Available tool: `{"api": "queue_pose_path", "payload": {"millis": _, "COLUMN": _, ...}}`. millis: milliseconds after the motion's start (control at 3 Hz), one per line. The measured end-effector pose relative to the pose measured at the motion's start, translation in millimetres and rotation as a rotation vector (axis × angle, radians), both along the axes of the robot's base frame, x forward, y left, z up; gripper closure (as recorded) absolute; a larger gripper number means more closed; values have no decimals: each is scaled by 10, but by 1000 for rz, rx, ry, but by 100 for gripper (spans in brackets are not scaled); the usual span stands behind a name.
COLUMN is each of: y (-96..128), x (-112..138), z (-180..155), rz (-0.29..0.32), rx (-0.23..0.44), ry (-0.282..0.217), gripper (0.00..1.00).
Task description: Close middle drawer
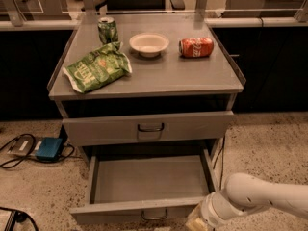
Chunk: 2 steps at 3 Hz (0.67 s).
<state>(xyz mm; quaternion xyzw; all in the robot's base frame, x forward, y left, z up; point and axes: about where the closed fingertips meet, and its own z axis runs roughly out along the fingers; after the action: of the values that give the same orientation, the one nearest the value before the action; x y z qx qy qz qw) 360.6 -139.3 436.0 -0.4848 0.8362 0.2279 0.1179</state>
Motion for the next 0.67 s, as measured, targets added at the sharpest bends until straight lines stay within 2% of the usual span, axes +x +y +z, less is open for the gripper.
{"api": "queue_pose_path", "payload": {"millis": 333, "y": -1, "x": 258, "z": -153, "rz": -37, "rx": 13, "ry": 24, "gripper": 4}}
{"api": "queue_pose_path", "payload": {"millis": 667, "y": -20, "x": 331, "z": -203, "rz": -50, "rx": 13, "ry": 34, "gripper": 4}}
